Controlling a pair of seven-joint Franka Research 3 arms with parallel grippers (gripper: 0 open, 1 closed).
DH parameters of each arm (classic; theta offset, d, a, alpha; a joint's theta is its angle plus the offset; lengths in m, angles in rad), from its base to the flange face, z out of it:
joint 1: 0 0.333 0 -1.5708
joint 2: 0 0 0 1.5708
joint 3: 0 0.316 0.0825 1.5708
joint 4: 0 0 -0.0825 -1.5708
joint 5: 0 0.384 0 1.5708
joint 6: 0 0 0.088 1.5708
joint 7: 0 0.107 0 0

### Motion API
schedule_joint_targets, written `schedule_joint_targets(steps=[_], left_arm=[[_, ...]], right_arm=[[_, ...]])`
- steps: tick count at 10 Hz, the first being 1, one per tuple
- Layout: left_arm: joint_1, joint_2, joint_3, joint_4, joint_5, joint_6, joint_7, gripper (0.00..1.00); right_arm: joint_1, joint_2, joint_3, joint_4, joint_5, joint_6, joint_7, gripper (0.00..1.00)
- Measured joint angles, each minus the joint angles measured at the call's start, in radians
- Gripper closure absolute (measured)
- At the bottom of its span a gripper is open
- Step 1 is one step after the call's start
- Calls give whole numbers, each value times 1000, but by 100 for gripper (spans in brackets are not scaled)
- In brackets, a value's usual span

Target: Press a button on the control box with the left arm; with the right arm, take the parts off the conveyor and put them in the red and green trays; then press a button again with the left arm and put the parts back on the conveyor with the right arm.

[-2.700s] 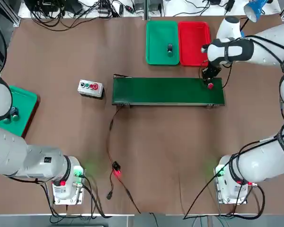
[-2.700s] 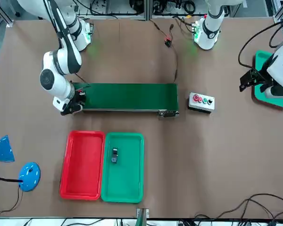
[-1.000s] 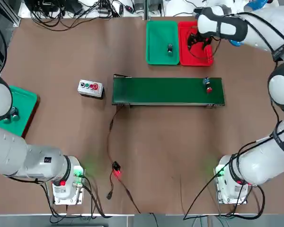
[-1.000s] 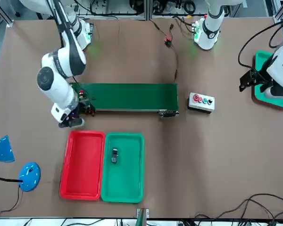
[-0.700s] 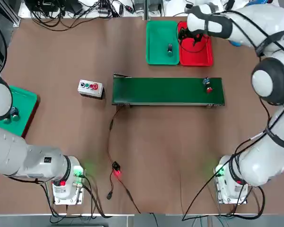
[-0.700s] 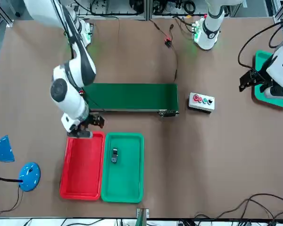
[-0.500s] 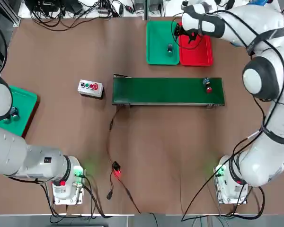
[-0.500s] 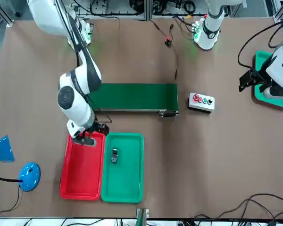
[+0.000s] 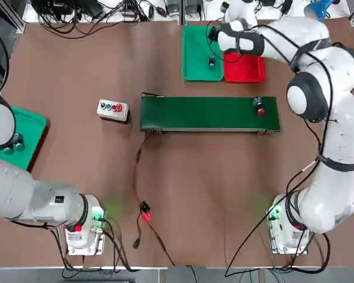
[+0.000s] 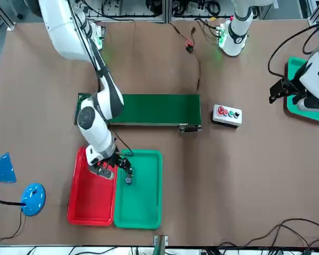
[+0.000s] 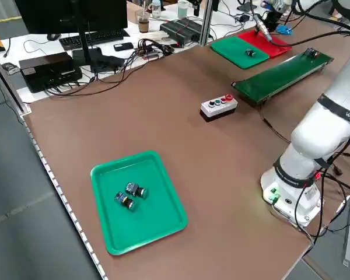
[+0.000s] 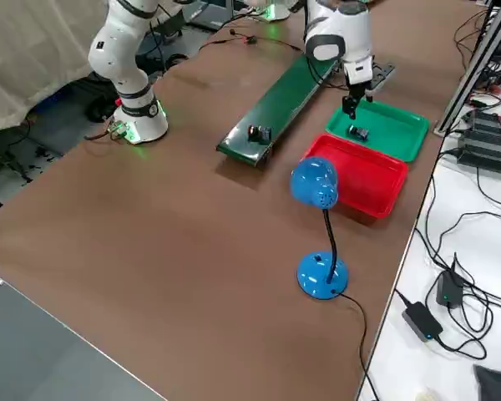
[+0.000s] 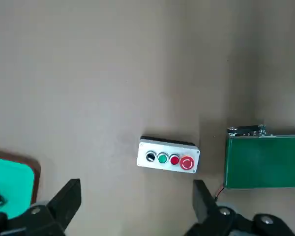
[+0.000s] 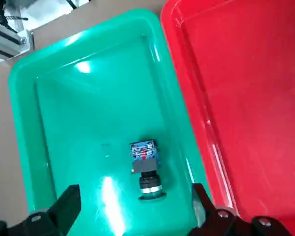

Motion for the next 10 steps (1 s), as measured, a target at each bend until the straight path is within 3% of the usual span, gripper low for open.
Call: schedule_joint_targets(steps=[4, 10], left_arm=[[0, 0, 0, 0, 0, 0, 0, 0], [-3, 0, -1, 0, 0, 0, 0, 0]], right_arm=[[8, 76, -2, 8, 0, 130, 33, 0], [41, 200, -22, 74, 0, 205, 36, 0]])
